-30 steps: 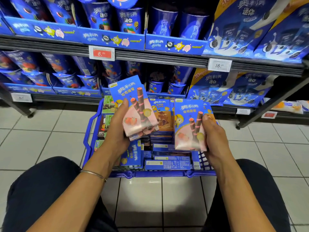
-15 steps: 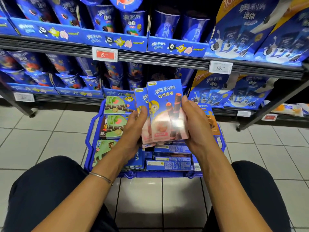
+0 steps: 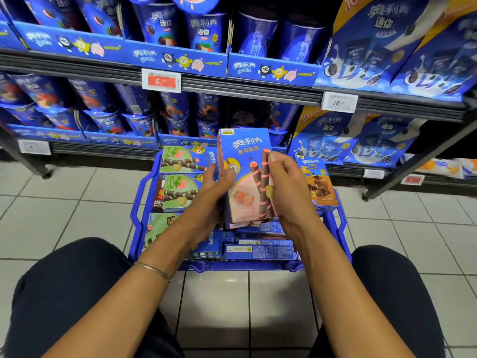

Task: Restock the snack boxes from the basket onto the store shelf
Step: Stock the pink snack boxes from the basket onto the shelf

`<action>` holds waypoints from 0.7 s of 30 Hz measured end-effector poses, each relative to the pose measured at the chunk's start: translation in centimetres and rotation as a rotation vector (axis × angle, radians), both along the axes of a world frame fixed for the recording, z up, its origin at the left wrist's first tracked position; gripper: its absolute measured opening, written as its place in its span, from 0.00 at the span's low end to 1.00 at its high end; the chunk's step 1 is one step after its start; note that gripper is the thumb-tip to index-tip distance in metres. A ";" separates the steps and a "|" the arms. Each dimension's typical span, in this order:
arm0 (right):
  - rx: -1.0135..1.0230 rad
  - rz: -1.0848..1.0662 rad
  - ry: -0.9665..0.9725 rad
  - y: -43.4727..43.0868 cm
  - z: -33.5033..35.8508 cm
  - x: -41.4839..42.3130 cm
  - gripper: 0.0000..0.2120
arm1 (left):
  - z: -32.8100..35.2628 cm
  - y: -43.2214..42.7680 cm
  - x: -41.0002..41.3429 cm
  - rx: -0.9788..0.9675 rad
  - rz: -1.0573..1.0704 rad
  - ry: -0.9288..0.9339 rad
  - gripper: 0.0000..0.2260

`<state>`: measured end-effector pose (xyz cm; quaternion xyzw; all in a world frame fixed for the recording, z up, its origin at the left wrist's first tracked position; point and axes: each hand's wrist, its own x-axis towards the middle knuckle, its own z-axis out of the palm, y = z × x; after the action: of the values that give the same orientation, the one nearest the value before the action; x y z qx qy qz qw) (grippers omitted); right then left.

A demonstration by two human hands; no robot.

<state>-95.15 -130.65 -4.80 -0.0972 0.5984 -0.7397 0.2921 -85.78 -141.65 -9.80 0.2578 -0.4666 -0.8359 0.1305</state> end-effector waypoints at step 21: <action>0.986 0.916 0.592 7.2 -9.3 -1.7 0.19 | 0.3 -1.6 0.5 0.144 0.103 0.104 0.37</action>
<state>-96.82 -123.41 -14.13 -0.3907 0.8147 -0.1312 0.4079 -85.31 -143.22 -9.48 0.2464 -0.3840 -0.8718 0.1782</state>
